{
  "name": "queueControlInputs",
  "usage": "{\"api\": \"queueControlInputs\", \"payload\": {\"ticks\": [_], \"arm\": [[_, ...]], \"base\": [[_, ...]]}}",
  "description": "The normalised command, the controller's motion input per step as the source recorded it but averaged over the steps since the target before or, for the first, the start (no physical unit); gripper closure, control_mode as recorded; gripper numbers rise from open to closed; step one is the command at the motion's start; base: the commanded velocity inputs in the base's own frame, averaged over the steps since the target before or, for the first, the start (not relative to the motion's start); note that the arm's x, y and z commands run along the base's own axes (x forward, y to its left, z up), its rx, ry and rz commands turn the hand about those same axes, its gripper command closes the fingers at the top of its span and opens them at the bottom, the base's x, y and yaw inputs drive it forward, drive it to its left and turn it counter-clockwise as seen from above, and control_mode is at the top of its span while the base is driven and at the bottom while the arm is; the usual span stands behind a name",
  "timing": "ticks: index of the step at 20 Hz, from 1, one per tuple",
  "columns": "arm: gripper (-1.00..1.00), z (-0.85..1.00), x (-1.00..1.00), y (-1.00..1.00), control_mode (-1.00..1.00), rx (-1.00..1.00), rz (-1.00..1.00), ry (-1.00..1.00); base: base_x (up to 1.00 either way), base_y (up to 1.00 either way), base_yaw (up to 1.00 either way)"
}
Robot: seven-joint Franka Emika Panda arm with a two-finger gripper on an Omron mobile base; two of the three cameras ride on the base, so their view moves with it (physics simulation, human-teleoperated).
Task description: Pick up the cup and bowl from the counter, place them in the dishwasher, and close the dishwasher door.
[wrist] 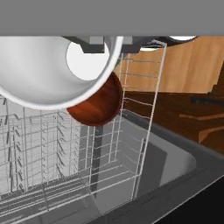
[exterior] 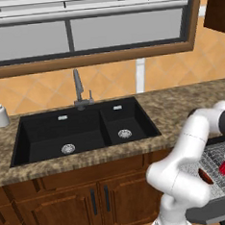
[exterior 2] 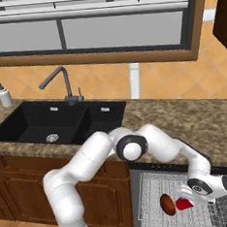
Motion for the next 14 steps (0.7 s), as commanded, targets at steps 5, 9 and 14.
{"api": "queueControlInputs", "payload": {"ticks": [5,9,14], "arm": [[1.0,-0.8,0.07,0.0,-1.0,0.02,0.0,-0.12],[1.0,-0.56,0.34,0.0,-1.0,0.0,0.0,-0.02],[1.0,-0.2,0.3,0.0,-1.0,0.0,0.0,0.0]], "base": [[0.0,0.0,0.0],[0.0,0.0,0.0],[0.0,0.0,0.0]]}}
